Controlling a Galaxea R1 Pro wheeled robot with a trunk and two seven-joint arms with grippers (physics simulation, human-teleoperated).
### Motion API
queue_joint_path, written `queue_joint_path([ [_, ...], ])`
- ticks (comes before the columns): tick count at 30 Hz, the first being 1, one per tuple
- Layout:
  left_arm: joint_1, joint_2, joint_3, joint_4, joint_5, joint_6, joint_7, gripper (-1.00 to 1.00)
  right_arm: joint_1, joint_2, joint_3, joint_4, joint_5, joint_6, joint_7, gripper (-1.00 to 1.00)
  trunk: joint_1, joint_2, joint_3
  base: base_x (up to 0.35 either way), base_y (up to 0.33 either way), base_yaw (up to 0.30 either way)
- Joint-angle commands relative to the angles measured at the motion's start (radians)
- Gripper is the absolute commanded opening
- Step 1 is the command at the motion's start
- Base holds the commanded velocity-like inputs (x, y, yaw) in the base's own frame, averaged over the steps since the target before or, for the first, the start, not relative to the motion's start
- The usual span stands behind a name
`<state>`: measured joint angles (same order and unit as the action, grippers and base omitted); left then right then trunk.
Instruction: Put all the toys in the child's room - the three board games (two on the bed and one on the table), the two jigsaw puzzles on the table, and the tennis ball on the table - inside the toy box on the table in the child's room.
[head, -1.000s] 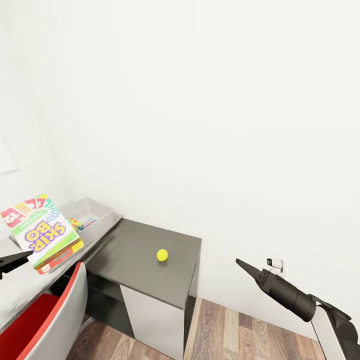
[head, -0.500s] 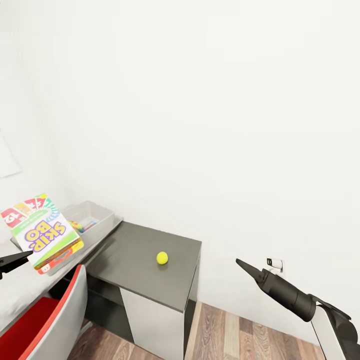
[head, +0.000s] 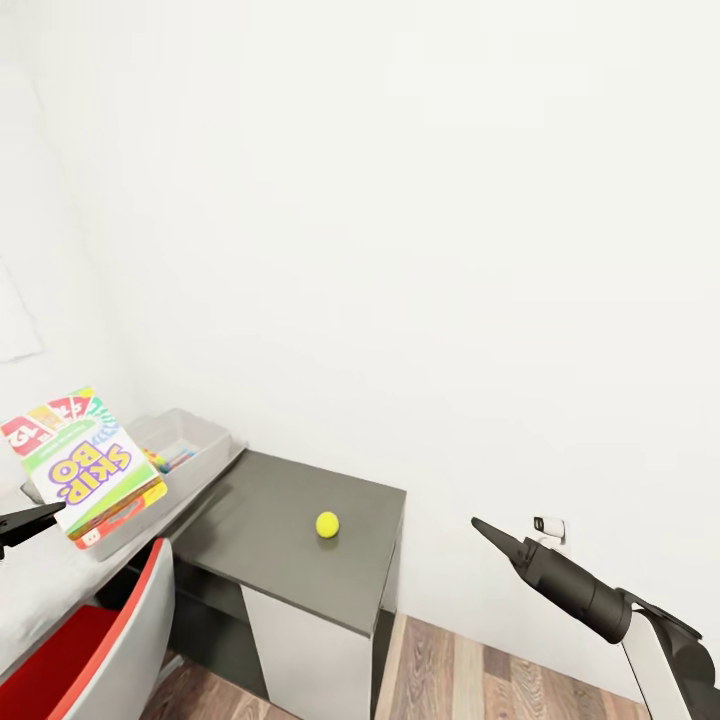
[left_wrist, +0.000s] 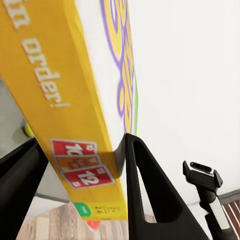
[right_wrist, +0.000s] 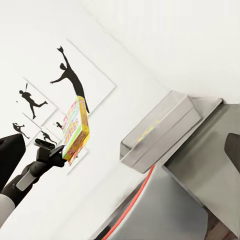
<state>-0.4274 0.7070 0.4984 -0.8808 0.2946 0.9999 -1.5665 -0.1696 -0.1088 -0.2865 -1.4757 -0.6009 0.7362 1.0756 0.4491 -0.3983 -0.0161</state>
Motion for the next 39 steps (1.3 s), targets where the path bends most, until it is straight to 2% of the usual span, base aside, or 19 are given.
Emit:
queue_joint_path([
  [1,-0.001,0.000,0.000,0.000,-0.001,0.009,-0.004,-1.00,-0.001,0.000,0.000,0.000,-0.004,0.006,0.000,1.00,0.001,-0.002,-0.002,0.205,0.149,0.000],
  [12,-0.001,0.000,0.001,0.000,-0.001,0.005,-0.004,-1.00,-0.001,0.000,0.000,0.000,-0.004,0.006,0.000,1.00,0.001,-0.002,0.002,0.208,0.200,-0.056],
  [39,-0.001,-0.001,-0.001,0.000,0.000,0.003,-0.004,-1.00,-0.001,0.001,0.003,0.000,-0.005,0.006,-0.001,1.00,0.001,-0.002,0.003,0.049,0.235,-0.011],
])
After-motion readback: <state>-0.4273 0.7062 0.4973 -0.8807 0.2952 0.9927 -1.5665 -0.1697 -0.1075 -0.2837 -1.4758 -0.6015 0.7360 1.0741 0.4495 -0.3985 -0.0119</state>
